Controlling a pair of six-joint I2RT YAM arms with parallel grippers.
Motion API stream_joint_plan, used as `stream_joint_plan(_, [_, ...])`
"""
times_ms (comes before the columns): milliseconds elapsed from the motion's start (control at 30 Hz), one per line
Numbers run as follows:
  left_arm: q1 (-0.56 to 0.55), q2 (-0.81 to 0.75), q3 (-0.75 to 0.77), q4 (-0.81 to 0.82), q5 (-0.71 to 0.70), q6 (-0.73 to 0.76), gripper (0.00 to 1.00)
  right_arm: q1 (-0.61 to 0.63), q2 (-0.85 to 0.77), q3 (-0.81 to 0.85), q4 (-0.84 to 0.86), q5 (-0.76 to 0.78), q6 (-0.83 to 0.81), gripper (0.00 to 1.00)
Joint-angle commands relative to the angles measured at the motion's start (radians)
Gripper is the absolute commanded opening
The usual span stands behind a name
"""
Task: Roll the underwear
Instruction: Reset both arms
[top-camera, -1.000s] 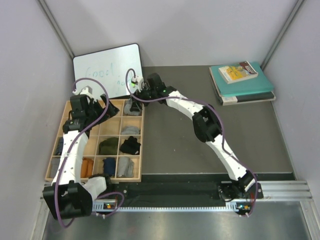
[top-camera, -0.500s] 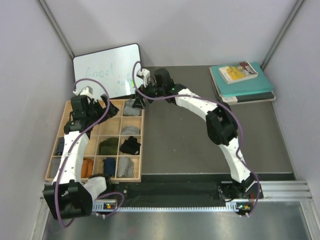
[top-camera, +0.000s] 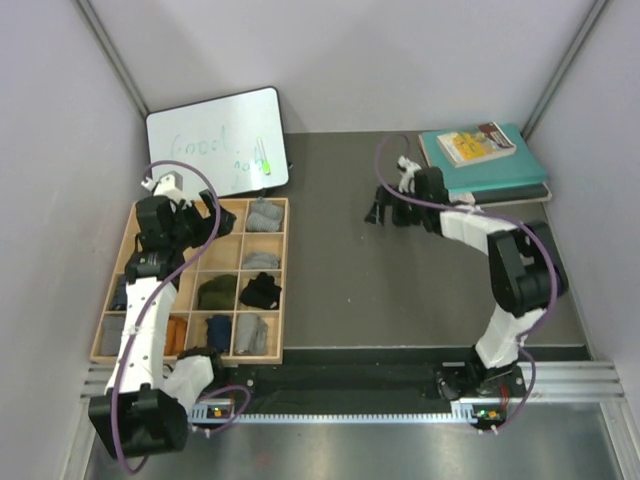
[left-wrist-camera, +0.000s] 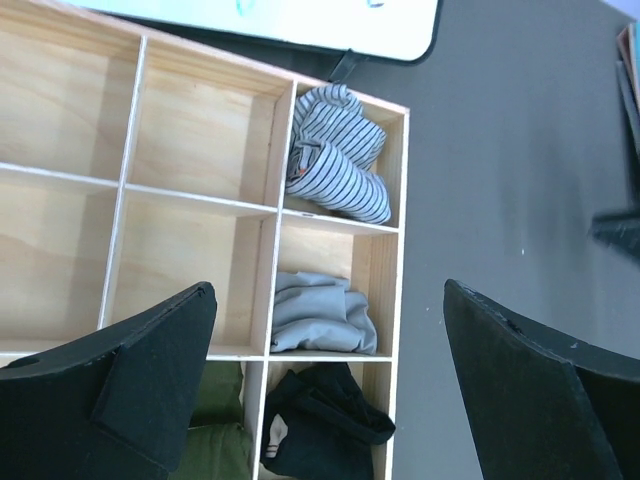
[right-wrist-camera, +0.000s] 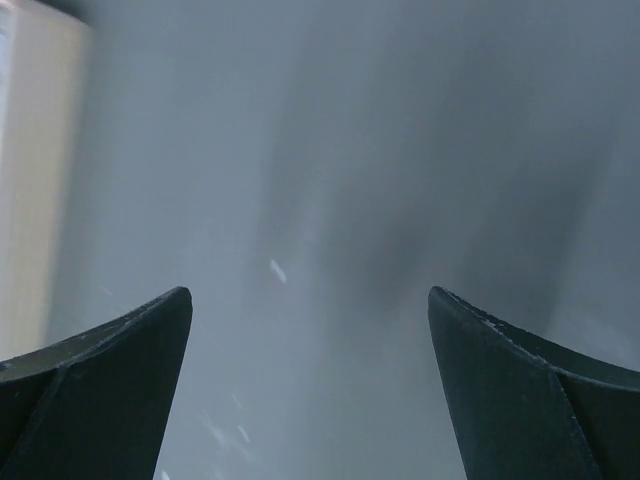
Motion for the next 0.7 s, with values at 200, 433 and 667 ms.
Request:
stream_joint_plan(200, [0.006, -0.069, -0.025, 0.1, 0.015, 0.021, 0.99, -0.005, -0.589, -0.407, -0.063, 0.363, -0.024, 0.99])
stream_joint_plan(433, [0.006, -0.09, -0.043, 0.114, 0.025, 0.016, 0.99, -0.005, -0.804, -0.555, 0.017, 0.424, -0.037, 0.99])
stream_joint_plan(667, [0.006, -0.097, -0.048, 0.114, 0.016, 0.006, 0.99, -0.005, -0.798, -0.581, 0.012, 0.423, -0.045, 0.99])
